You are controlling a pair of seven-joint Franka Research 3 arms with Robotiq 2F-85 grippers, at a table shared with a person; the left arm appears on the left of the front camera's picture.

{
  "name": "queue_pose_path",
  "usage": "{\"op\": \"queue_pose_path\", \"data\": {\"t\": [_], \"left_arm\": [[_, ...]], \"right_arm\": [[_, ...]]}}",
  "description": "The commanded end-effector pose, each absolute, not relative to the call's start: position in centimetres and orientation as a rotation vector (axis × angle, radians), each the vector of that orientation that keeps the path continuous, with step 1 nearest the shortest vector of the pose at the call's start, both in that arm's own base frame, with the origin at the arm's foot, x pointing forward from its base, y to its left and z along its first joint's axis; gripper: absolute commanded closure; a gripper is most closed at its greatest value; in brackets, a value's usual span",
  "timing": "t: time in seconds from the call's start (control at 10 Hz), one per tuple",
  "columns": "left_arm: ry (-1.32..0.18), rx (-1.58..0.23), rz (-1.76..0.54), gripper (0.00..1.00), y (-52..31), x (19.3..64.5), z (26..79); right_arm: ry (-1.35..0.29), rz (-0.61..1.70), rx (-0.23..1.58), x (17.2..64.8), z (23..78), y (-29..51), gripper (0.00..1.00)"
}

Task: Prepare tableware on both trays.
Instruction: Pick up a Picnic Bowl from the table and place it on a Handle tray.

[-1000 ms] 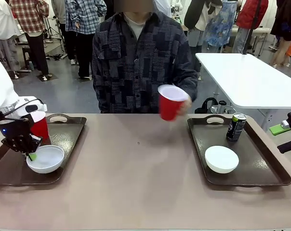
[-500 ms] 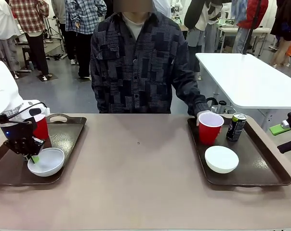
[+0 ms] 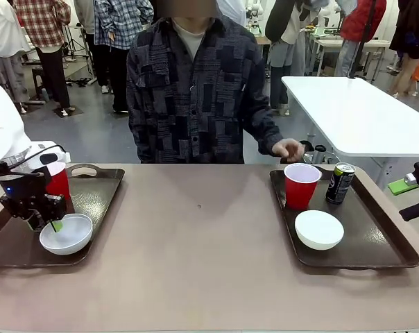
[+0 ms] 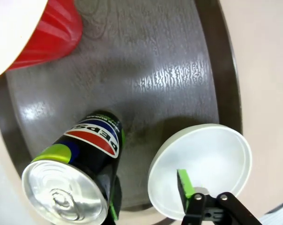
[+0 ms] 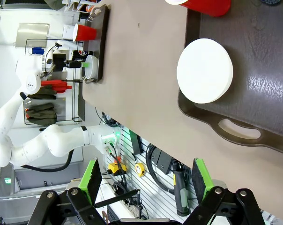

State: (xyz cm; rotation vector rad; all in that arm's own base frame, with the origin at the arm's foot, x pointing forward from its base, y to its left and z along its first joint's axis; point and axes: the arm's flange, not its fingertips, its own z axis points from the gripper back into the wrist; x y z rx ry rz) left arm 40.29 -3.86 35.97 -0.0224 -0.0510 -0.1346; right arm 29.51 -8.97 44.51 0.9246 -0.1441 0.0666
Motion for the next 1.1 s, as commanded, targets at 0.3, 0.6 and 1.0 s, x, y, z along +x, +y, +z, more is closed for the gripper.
{"op": "queue_pose_path", "data": {"t": [0.3, 0.6, 1.0], "left_arm": [[-0.151, -0.009, -0.129, 0.00, -4.0, 39.4, 39.8], [-0.173, -0.005, -0.155, 0.00, -4.9, 38.9, 41.1], [-0.194, -0.018, -0.212, 0.00, -8.7, 38.6, 42.1]], "right_arm": [[-0.160, 0.074, 0.951, 29.6, 44.6, -9.0, 0.00], [-0.160, 0.074, 0.951, 29.6, 44.6, -9.0, 0.00], [-0.160, 0.074, 0.951, 29.6, 44.6, -9.0, 0.00]]}}
